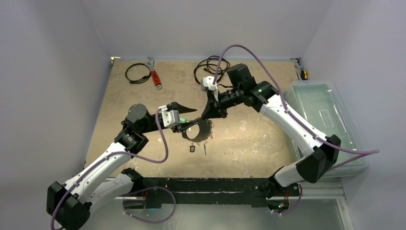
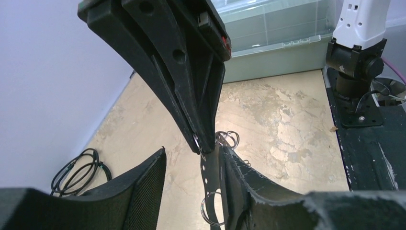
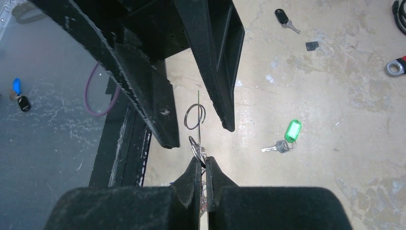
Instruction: Put the keys on the keyring
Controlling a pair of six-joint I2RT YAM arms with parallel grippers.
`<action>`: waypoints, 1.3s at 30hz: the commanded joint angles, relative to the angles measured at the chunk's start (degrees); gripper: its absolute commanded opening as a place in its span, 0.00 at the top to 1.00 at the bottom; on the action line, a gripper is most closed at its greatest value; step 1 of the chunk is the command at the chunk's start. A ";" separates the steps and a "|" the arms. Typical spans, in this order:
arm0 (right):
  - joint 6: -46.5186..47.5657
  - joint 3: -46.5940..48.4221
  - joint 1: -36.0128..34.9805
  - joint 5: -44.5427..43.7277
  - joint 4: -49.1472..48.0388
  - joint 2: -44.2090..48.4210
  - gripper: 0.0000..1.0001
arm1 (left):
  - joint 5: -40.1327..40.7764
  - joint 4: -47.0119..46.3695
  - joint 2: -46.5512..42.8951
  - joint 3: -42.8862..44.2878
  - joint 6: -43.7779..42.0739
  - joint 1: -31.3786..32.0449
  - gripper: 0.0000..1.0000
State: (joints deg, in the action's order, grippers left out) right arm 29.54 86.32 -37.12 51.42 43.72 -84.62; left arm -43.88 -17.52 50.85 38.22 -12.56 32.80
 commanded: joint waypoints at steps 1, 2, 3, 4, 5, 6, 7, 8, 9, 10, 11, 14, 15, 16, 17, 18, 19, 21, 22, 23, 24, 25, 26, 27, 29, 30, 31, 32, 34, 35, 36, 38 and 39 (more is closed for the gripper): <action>-1.05 0.34 -0.23 0.37 -2.92 3.42 1.00 | -1.38 0.57 0.71 2.30 -1.80 0.33 0.59; -1.10 0.29 -0.23 0.57 -2.94 3.61 1.00 | -1.51 -0.16 1.22 2.43 -1.40 0.34 0.61; -1.11 0.19 -0.17 0.73 -3.03 3.71 1.00 | -1.85 -0.57 1.85 2.77 -1.05 0.34 0.64; -1.10 0.09 -0.22 0.85 -3.11 3.75 1.00 | -2.31 -0.66 2.46 3.35 -0.72 0.34 0.66; -1.15 -0.01 -0.22 0.87 -3.20 3.82 1.00 | -2.75 -0.59 3.10 3.88 -0.45 0.34 0.68; -1.14 -0.06 -0.23 0.94 -3.33 3.89 1.00 | -2.94 -0.61 3.62 4.22 -0.33 0.34 0.69; -1.12 -0.16 -0.23 1.03 -3.42 3.93 1.00 | -3.04 -0.70 4.02 4.31 -0.25 0.34 0.70; -1.08 -0.29 -0.23 1.12 -3.51 3.98 1.00 | -3.12 -0.91 4.20 4.32 -0.03 0.34 0.71; -1.08 -0.35 -0.23 1.09 -3.62 4.06 1.00 | -3.36 -1.26 4.25 4.31 0.29 0.32 0.72; -1.06 -0.44 -0.23 1.13 -3.71 4.11 1.00 | -3.62 -1.94 4.21 4.12 0.59 0.29 0.72; -1.06 -0.53 -0.23 1.14 -3.80 4.10 1.00 | -3.75 -2.48 4.05 3.88 0.85 0.33 0.72; -1.10 -0.65 -0.23 1.29 -3.90 4.18 1.00 | -3.59 -3.08 4.00 3.53 1.13 0.33 0.76; -1.09 -0.66 -0.23 1.31 -3.99 4.20 1.00 | -3.52 -3.08 4.18 3.53 1.13 0.31 0.78; -1.19 -0.63 -0.22 1.36 -3.92 4.20 1.00 | -3.50 -3.13 4.30 3.58 1.16 0.34 0.79; -1.16 -0.63 -0.23 1.35 -3.91 4.20 1.00 | -3.50 -3.15 4.42 3.64 1.27 0.34 0.80; -1.12 -0.71 -0.24 1.46 -3.95 4.20 1.00 | -3.50 -3.20 4.57 3.67 1.25 0.29 0.81; -1.14 -0.83 -0.23 1.53 -3.98 4.20 1.00 | -3.50 -3.22 4.71 3.76 1.18 0.33 0.84; -1.09 -1.00 -0.24 1.78 -4.07 4.20 1.00 | -3.22 -3.08 4.95 3.86 1.09 0.33 0.95; -1.07 -1.08 -0.27 1.90 -3.97 4.15 1.00 | -3.09 -2.97 4.96 3.88 1.00 0.34 1.00; -1.06 -1.07 -0.22 2.05 -3.80 4.12 1.00 | -2.84 -3.04 4.92 3.90 1.04 0.28 1.00; -1.07 -1.07 -0.20 2.10 -3.67 4.02 1.00 | -2.61 -3.05 4.83 3.82 1.03 0.29 1.00; -1.01 -1.11 -0.28 2.01 -3.65 4.02 1.00 | -2.39 -3.05 4.79 3.81 1.11 0.31 1.00; -0.91 -1.13 -0.27 1.72 -3.69 4.02 1.00 | -1.96 -3.05 4.72 3.80 1.19 0.31 1.00; -0.69 -1.24 -0.25 1.18 -4.00 4.14 0.98 | -1.47 -2.78 4.66 3.87 1.19 0.33 1.00; -0.59 -1.81 -0.25 0.98 -5.17 4.77 0.92 | -0.25 -2.17 4.29 3.88 0.71 0.29 1.00; -0.77 -2.16 -0.23 1.26 -5.86 5.12 0.86 | 0.41 -1.98 4.00 3.83 0.61 0.33 1.00; -1.22 -2.54 -0.25 1.31 -6.64 5.49 0.76 | 1.11 -1.81 3.59 3.61 0.26 0.34 1.00; -1.83 -2.82 -0.23 1.02 -7.49 5.92 0.67 | 1.83 -1.67 3.18 3.54 -0.07 0.34 1.00; -2.67 -3.62 -0.23 0.04 -9.17 6.86 0.59 | 2.95 -1.51 2.46 3.15 -0.54 0.34 1.00; -3.10 -4.00 -0.23 -0.67 -10.16 7.41 0.55 | 3.34 -1.52 2.15 2.98 -0.70 0.33 1.00; -3.70 -4.52 -0.22 -1.31 -11.29 8.02 0.53 | 3.62 -1.47 1.93 2.85 -0.81 0.29 1.00; -5.32 -5.70 -0.23 -2.68 -13.96 9.32 0.50 | 3.94 -1.15 1.68 2.83 -1.05 0.34 1.00; -6.14 -6.37 -0.21 -3.42 -15.42 10.06 0.50 | 4.04 -0.85 1.58 2.87 -1.09 0.34 1.00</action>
State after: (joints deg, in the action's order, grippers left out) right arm 26.87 81.54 -37.15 50.02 35.33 -78.52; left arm -42.26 -16.40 54.11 40.18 -11.88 33.12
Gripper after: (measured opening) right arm 0.488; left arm 0.021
